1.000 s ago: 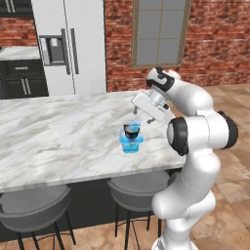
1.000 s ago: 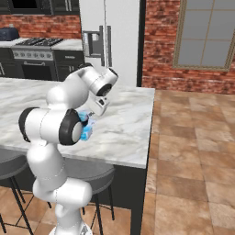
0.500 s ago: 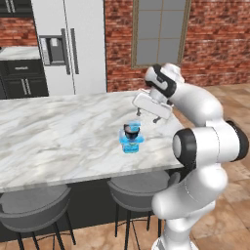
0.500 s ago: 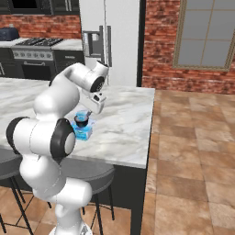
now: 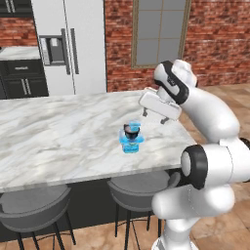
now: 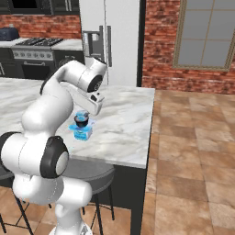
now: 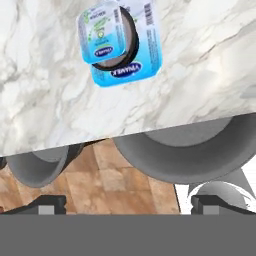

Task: Stack the yogurt containers by placing the smaller containers on top of the larger containers.

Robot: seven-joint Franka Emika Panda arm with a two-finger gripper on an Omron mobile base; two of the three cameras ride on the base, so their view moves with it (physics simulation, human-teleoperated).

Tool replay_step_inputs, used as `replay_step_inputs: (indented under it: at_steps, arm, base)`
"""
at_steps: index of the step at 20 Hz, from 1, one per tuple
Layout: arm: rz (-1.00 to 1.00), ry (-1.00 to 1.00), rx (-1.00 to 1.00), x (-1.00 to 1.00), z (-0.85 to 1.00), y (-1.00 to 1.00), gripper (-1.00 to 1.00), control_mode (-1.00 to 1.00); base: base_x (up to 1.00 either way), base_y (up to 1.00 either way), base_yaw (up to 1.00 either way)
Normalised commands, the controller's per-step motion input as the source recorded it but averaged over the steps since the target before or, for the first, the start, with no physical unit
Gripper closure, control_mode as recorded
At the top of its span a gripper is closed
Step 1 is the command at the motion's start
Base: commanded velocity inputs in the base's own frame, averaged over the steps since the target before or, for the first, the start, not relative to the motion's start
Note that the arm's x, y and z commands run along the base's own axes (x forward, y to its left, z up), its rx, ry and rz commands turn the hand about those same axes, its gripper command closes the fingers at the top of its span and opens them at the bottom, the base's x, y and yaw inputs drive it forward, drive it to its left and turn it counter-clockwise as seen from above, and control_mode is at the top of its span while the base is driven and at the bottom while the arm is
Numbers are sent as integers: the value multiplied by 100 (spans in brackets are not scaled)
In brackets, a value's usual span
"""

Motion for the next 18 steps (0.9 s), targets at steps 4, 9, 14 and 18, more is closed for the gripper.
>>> replay_step_inputs:
  at_steps: [4, 9, 14, 18]
  arm:
    - [2, -14, -4, -61, 17, -11, -100, -100]
    - [0, -18, -10, -60, 10, -8, -100, -100]
    - [0, -21, -16, -55, 1, 0, -100, -100]
    - [0, -17, -11, -52, 2, 0, -100, -100]
  base:
    - [0, 0, 0]
    - [0, 0, 0]
    - [0, 0, 0]
    - [0, 0, 0]
